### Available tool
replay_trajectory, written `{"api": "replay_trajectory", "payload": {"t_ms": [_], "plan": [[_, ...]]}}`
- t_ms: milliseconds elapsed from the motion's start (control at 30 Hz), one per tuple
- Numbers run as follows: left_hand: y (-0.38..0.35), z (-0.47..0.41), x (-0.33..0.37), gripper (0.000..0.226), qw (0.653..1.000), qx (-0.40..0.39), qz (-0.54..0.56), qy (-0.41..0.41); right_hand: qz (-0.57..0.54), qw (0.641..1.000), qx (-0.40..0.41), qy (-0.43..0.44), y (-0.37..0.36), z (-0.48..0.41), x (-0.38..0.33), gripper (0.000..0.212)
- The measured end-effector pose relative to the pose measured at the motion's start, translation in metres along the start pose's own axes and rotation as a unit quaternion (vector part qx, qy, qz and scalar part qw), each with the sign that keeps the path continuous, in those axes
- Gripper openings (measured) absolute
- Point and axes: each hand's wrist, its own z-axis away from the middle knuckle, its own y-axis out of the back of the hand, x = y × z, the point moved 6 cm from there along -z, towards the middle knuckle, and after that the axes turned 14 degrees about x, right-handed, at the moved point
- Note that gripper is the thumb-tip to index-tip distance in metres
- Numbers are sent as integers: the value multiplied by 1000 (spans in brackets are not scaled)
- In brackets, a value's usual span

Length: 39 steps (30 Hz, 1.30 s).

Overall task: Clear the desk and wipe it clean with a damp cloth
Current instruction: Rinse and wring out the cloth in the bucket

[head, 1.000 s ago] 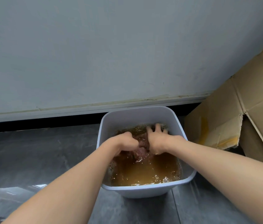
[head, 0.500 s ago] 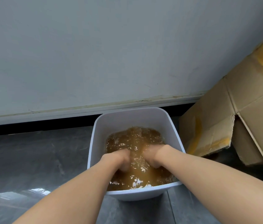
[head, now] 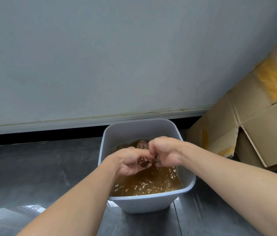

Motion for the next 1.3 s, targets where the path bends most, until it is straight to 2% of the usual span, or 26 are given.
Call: {"api": "replay_trajectory", "payload": {"t_ms": [67, 133, 167, 233, 300, 367, 400, 433, 500, 533, 600, 667, 700, 733, 800, 833, 900, 967, 1033, 1133, 1200, 1300], "plan": [[0, 4, 2, 15, 999, 26, 1, -29, -10, 999, -28, -19, 0, 9, -3, 20], [5, 2, 5, 23, 988, 112, -46, -97, 3, 1000, -18, -23, 0, 5, -2, 42], [7, 2, 9, 32, 970, 160, -102, -151, 7, 1000, 6, -17, 1, 2, -2, 46], [9, 7, 22, 44, 892, 230, -261, -289, -2, 1000, 30, -10, 5, -4, -1, 39], [5, 15, 34, 46, 802, 223, -383, -401, -16, 1000, -8, -21, 8, -2, -1, 29], [3, 19, 38, 46, 735, 199, -458, -459, -8, 999, -27, 18, 11, 0, -5, 20], [5, 18, 38, 43, 715, 198, -482, -467, 6, 998, -23, 51, 12, 0, -8, 20], [6, 18, 38, 40, 706, 201, -495, -465, 27, 996, -14, 86, 12, 0, -10, 22], [10, 17, 38, 33, 711, 202, -508, -442, 104, 980, 13, 168, 11, 6, -14, 21], [10, 16, 38, 29, 719, 196, -514, -425, 166, 960, 34, 222, 11, 10, -16, 19], [8, 14, 38, 18, 741, 162, -522, -390, 296, 893, 74, 330, 10, 18, -20, 20], [7, 13, 34, 18, 750, 137, -536, -364, 359, 843, 96, 389, 9, 19, -21, 21], [6, 13, 34, 22, 746, 132, -541, -364, 358, 843, 98, 389, 11, 17, -20, 23], [7, 14, 35, 23, 738, 132, -546, -374, 323, 870, 84, 363, 13, 14, -18, 25], [7, 18, 40, 21, 700, 140, -560, -421, 153, 961, -12, 230, 10, 11, -9, 35], [5, 22, 42, 20, 676, 148, -568, -446, 59, 984, -73, 154, 5, 13, -5, 37], [2, 29, 47, 18, 639, 155, -577, -485, -46, 987, -141, 68, -3, 13, -2, 37], [-3, 34, 50, 19, 605, 151, -588, -515, -73, 983, -164, 31, -7, 12, 0, 33], [-6, 34, 52, 26, 574, 143, -604, -534, -26, 985, -168, 35, -9, 14, 0, 17], [-8, 30, 53, 25, 539, 133, -652, -516, 174, 973, -92, 120, -5, 11, -2, 11], [-11, 31, 52, 19, 542, 138, -674, -483, 288, 936, -22, 200, -4, 7, -7, 13], [-12, 32, 52, 10, 564, 151, -684, -438, 410, 866, 27, 286, -8, 8, -12, 13]]}}
